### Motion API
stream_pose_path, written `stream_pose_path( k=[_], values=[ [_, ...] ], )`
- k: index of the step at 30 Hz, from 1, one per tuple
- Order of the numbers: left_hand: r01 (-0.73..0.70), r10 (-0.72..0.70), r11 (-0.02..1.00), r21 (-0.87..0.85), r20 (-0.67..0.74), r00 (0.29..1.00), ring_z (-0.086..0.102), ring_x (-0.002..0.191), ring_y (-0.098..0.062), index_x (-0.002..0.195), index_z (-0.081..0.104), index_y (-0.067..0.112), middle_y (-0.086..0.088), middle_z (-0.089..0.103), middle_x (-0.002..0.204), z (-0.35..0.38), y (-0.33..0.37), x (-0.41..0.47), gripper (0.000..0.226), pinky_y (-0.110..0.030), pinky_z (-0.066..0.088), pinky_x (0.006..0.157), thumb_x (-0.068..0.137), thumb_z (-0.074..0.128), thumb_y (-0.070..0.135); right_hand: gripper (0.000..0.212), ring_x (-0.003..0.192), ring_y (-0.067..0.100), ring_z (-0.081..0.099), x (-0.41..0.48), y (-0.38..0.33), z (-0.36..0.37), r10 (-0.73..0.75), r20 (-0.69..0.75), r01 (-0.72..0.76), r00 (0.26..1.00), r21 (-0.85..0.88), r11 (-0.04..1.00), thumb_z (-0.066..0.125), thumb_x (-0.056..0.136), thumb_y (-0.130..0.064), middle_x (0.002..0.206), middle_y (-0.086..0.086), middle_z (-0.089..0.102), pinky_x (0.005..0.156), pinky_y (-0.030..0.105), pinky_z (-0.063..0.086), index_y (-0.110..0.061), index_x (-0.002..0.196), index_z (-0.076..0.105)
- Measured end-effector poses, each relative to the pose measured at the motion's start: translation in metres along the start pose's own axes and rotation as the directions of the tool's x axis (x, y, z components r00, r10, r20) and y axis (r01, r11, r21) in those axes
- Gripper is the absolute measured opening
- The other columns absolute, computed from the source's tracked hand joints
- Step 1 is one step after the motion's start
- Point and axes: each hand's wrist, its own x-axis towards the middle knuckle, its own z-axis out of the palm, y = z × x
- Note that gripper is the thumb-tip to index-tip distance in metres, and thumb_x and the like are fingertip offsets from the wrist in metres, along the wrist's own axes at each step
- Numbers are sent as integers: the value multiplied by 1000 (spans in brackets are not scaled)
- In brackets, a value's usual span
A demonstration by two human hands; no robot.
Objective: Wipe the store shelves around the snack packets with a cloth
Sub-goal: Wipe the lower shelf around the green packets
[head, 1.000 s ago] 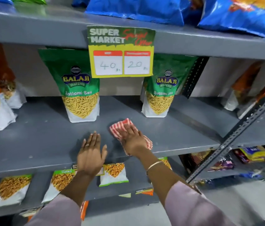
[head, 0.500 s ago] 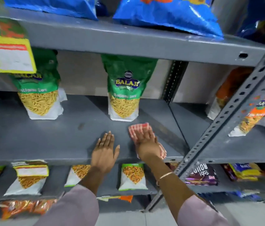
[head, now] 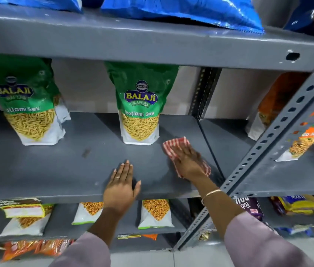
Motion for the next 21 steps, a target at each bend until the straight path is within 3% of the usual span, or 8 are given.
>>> stream_pose_path(
  k=[2,4,8,12,13,16,18,21],
  values=[
    [-3,3,1000,-7,12,1000,57,113,-33,118,61,-4,-18,58,125,0,0,0,82,-25,6,110,97,2,49,68,151,23,-2,8,7,-1,9,-76,-9,997,-3,1000,-10,88,-63,162,-6,-2,120,52,6,-37,150,3],
    [-7,7,1000,-23,25,1000,57,114,-32,118,61,-4,-18,58,126,0,-1,-1,82,-26,8,108,97,2,49,53,150,24,6,17,12,-8,64,-76,-58,995,78,995,19,97,-45,162,-5,10,119,54,9,-36,150,16],
    [-8,8,999,-35,-6,1000,56,115,-33,119,60,-3,-18,57,127,3,-2,0,84,-27,8,107,96,1,51,70,149,32,8,38,42,-6,89,-83,-87,993,29,996,43,90,-20,162,-2,9,120,52,16,-30,152,14],
    [-7,6,999,-35,-20,1000,57,114,-33,117,61,-3,-19,58,126,2,-2,0,84,-32,18,106,96,0,50,70,135,29,43,45,51,-17,444,-166,-357,881,383,852,58,75,-7,148,6,42,116,43,34,-27,140,43],
    [-7,6,999,-33,-18,1000,57,114,-33,118,61,-3,-19,58,126,2,-1,0,84,-33,21,104,96,0,50,71,131,27,48,48,43,-18,430,-216,-306,876,439,844,59,71,-8,143,4,47,112,38,39,-28,138,45],
    [-10,9,1000,-24,-23,1000,56,115,-33,119,60,-3,-18,57,127,3,-1,0,83,-29,14,108,96,0,50,64,136,21,42,47,0,-8,53,-184,1,981,279,960,51,81,-5,146,0,45,108,23,41,-28,140,44],
    [-13,12,1000,-24,-20,1000,55,116,-32,120,59,-3,-18,57,128,4,-1,1,83,-27,8,108,96,0,50,60,147,21,23,52,-16,2,-124,-153,149,980,160,976,42,89,-8,157,-2,30,121,37,22,-27,146,36],
    [-16,16,999,-33,-7,1000,55,116,-32,121,59,-3,-17,57,128,6,-2,2,82,-26,7,108,96,1,51,61,150,24,9,77,-11,7,-146,-136,151,980,31,988,34,91,-17,162,0,13,123,44,10,-30,150,23]
  ],
)
